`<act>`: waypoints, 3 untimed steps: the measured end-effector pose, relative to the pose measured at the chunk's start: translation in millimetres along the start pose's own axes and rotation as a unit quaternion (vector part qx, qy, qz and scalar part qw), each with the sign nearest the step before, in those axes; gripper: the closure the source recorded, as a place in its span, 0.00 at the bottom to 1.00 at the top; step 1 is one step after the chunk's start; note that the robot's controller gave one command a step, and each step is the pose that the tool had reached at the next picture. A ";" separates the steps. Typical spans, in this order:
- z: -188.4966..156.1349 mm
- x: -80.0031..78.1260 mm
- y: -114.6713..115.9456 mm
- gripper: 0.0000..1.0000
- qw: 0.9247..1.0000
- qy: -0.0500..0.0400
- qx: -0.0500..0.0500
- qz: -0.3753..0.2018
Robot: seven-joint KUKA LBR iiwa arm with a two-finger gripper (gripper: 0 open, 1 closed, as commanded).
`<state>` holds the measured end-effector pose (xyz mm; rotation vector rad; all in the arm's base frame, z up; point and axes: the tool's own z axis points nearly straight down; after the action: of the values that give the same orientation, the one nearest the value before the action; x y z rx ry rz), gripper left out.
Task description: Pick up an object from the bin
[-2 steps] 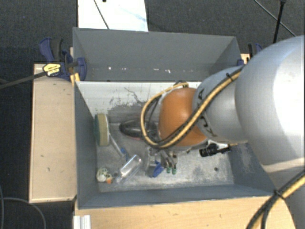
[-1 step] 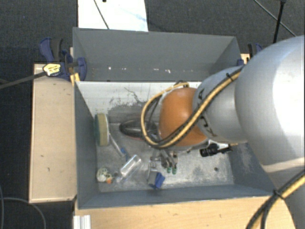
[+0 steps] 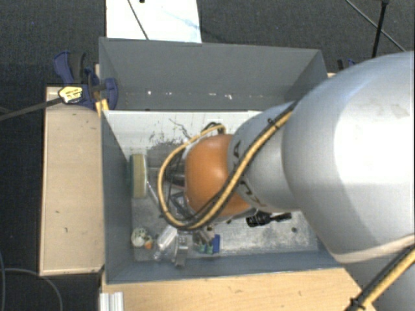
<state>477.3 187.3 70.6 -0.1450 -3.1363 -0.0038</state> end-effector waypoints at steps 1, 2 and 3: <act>0.5 -1.1 -3.6 1.00 1.000 0.000 0.001 0.004; -129.8 -10.8 -1.8 1.00 1.000 -0.006 -0.001 -0.014; -125.3 -9.1 -2.9 0.00 1.000 -0.002 0.001 -0.015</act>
Offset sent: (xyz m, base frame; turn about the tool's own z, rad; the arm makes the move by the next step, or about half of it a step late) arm 0.0000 0.0000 0.0000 0.0000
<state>486.4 183.3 195.8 -0.0995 -3.1418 -0.0010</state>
